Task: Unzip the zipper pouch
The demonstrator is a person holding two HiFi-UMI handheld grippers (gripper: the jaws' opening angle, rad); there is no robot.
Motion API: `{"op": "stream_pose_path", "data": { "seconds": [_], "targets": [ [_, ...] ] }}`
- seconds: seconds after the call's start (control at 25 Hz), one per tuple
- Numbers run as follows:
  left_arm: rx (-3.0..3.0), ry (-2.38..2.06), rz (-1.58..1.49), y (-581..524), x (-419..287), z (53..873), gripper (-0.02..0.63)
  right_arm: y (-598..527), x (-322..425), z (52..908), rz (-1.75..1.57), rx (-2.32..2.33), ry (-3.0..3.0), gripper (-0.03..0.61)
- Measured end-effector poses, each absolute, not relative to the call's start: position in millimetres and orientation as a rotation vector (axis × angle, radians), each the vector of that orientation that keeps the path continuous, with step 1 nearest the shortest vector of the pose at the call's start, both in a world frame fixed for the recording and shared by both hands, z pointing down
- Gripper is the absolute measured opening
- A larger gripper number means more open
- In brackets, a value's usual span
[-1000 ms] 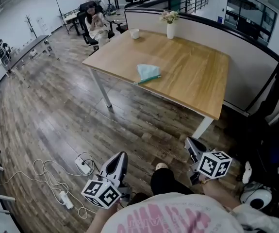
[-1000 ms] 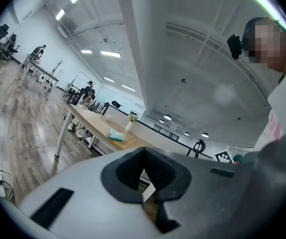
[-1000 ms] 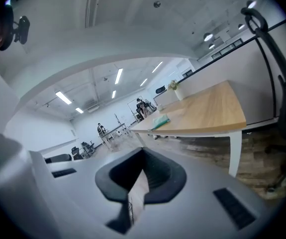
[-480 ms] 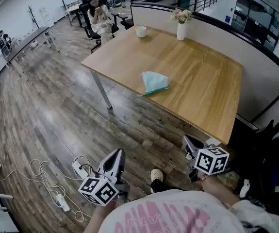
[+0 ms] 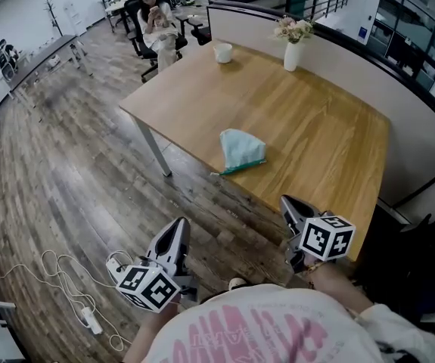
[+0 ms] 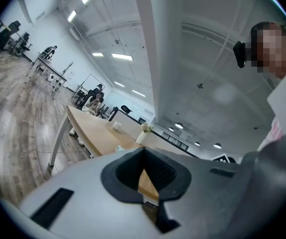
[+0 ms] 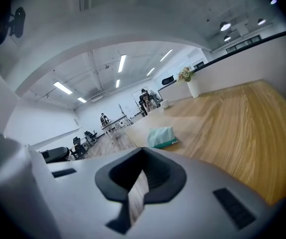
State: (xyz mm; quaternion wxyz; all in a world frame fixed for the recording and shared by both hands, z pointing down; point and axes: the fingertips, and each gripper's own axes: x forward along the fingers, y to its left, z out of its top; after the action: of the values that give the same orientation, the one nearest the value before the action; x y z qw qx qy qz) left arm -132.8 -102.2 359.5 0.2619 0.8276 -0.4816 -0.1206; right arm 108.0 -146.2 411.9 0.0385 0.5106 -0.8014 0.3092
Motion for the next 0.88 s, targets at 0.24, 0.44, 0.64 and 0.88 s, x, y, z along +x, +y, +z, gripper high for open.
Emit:
{"op": "stream_pose_path", "data": {
  "seconds": [0.24, 0.44, 0.64, 0.88],
  "targets": [
    [2.226, -1.238, -0.227, -136.6, -110.6, 394.1, 0.000, -160.8, 107.8, 452.5, 1.005, 1.529, -2.357, -0.003],
    [2.197, -1.229, -0.156, -160.0, -109.9, 417.1, 0.000, -174.7, 117.7, 482.5, 1.058, 1.543, -2.299, -0.003],
    [2.118, -1.202, -0.057, -169.5, -109.6, 446.0, -0.002, -189.5, 123.0, 502.4, 1.114, 1.538, -2.248, -0.003],
    [2.116, -1.189, -0.077, -221.1, -118.2, 452.0, 0.000, -231.4, 106.7, 506.7, 1.155, 1.438, -2.310, -0.002]
  ]
}}
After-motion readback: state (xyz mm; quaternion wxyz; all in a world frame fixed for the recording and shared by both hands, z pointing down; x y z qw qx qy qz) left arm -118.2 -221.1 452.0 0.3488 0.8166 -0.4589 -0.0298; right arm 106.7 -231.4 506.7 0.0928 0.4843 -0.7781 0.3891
